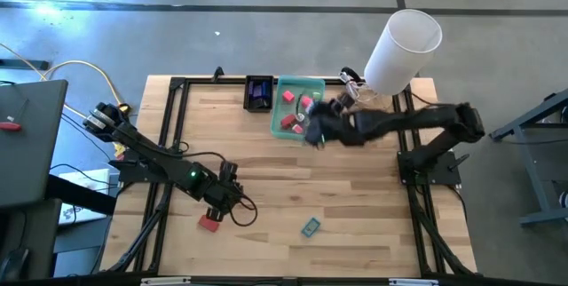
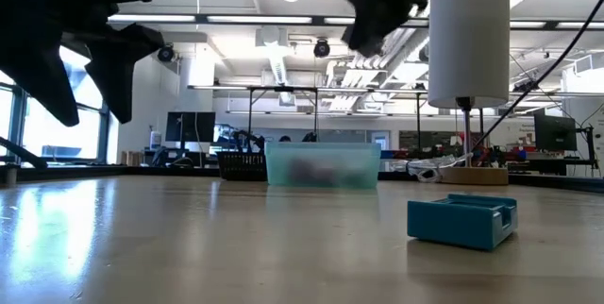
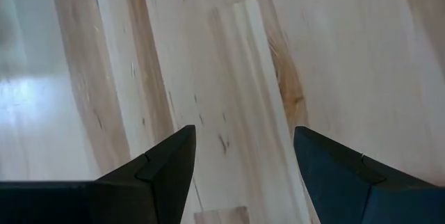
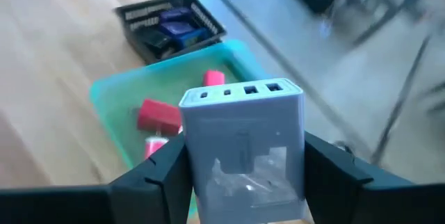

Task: Pick & Place Office items
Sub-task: Put the light purple charger adapter into the green bin

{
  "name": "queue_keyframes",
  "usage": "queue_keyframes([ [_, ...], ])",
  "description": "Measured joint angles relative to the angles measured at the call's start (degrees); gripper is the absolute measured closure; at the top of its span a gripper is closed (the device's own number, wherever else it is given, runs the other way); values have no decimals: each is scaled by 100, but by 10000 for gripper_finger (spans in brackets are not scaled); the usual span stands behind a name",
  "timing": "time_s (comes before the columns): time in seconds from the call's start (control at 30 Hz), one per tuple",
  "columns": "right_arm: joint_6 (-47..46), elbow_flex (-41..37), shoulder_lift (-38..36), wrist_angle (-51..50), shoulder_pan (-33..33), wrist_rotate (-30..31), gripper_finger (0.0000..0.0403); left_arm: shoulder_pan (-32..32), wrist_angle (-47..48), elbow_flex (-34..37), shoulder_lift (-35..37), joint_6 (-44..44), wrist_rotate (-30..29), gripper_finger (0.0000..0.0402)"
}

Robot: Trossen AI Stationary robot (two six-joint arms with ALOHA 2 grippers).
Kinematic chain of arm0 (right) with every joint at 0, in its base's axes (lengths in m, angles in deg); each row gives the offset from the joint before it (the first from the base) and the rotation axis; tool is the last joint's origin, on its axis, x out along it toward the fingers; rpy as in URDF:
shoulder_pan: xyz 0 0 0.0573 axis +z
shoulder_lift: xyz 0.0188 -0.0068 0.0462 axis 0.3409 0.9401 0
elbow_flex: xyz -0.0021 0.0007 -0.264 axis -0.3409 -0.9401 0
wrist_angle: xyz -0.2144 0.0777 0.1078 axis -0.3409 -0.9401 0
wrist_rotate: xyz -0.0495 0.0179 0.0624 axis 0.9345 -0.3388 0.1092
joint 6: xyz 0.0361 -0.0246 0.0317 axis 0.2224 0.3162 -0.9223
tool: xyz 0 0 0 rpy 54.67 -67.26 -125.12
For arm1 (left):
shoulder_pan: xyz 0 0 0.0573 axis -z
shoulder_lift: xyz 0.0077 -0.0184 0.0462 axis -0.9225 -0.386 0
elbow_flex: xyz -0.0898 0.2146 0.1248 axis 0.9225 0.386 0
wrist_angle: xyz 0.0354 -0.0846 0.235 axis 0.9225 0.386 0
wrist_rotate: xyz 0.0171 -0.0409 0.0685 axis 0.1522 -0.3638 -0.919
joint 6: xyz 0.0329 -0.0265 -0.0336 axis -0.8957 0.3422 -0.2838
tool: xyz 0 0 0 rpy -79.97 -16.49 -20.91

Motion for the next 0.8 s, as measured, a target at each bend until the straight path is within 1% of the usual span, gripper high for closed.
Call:
queue_keyframes([
  [0.07, 19, -4, 57, 288, -442, -513, 199, 4, -113, 70, 0, 20, 10, 168],
  [0.17, 65, 0, 340, 848, -967, -1188, 197, 40, -139, 174, 0, 169, 15, 168],
  [0.33, 101, -2, 956, 1463, -1505, -1810, 202, 141, -174, 337, 0, 452, 37, 168],
  [0.5, 75, -1, 1581, 1829, -1773, -2110, 194, 339, -245, 438, 0, 647, 46, 168],
  [0.67, 227, -2, 2116, 1961, -1891, -2130, 200, 490, -464, 502, 0, 576, 44, 168],
  [0.8, 304, -2, 2328, 2012, -1952, -2106, 194, 512, -543, 509, 0, 509, 39, 168],
])
